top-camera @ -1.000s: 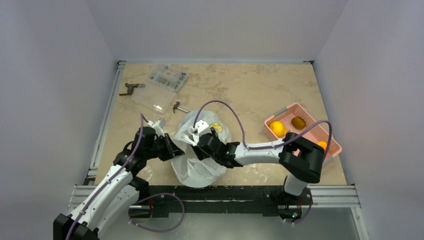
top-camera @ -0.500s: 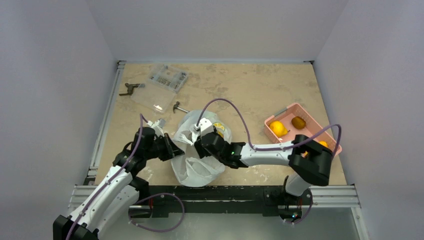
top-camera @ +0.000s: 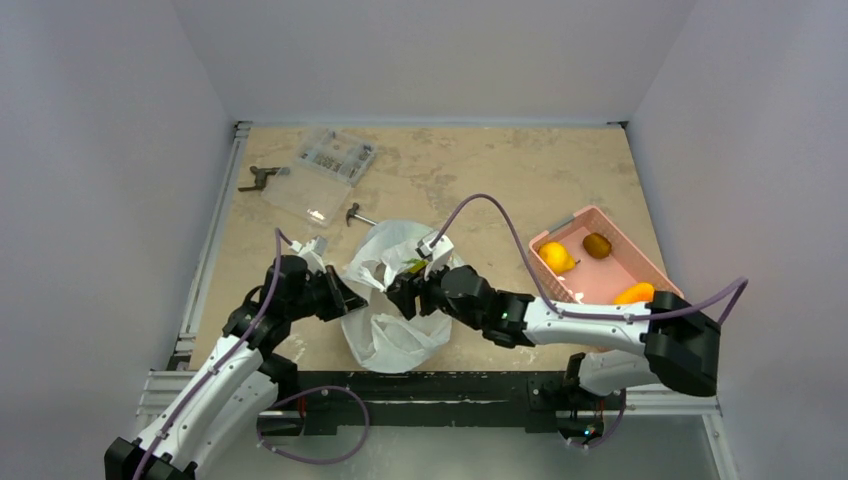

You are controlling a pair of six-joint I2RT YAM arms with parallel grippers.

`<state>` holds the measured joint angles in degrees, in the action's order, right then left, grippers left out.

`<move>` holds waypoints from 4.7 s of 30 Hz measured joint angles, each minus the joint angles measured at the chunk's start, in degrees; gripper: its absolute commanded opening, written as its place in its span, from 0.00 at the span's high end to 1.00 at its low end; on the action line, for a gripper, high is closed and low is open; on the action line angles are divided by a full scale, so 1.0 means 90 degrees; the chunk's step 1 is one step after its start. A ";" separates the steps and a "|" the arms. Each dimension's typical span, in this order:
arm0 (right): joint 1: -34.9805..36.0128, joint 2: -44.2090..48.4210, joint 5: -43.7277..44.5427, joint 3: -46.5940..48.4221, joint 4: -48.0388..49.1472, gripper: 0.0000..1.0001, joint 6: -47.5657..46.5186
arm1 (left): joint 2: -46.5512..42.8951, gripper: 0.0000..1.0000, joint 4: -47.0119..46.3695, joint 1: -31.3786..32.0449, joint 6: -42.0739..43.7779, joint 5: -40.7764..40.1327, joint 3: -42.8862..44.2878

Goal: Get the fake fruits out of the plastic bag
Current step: Take out the fake fruit from the plastic bag, then place the fake fruit in the bin, then take out the fake fruit from the plastic bag.

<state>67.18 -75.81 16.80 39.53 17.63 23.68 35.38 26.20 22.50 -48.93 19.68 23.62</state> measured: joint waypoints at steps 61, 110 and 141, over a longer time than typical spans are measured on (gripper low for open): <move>-0.6458 0.2113 0.3174 -0.1705 -0.1280 0.35 0.2562 | 0.0359 1.00 0.0291 0.0000 0.0056 0.0126 0.0104; -0.1370 0.3963 -0.0588 -0.1875 -0.1700 0.39 0.0736 | 0.0109 1.00 0.0192 0.0000 0.0049 0.0121 0.0151; -0.0272 -0.1962 0.2713 0.1683 -0.2630 0.53 0.0682 | 0.0163 1.00 0.0311 0.0000 0.0049 0.0124 0.0185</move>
<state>64.73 -93.47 41.21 54.68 -6.04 29.82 36.84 28.99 22.50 -48.49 20.80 25.28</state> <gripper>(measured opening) 0.449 0.005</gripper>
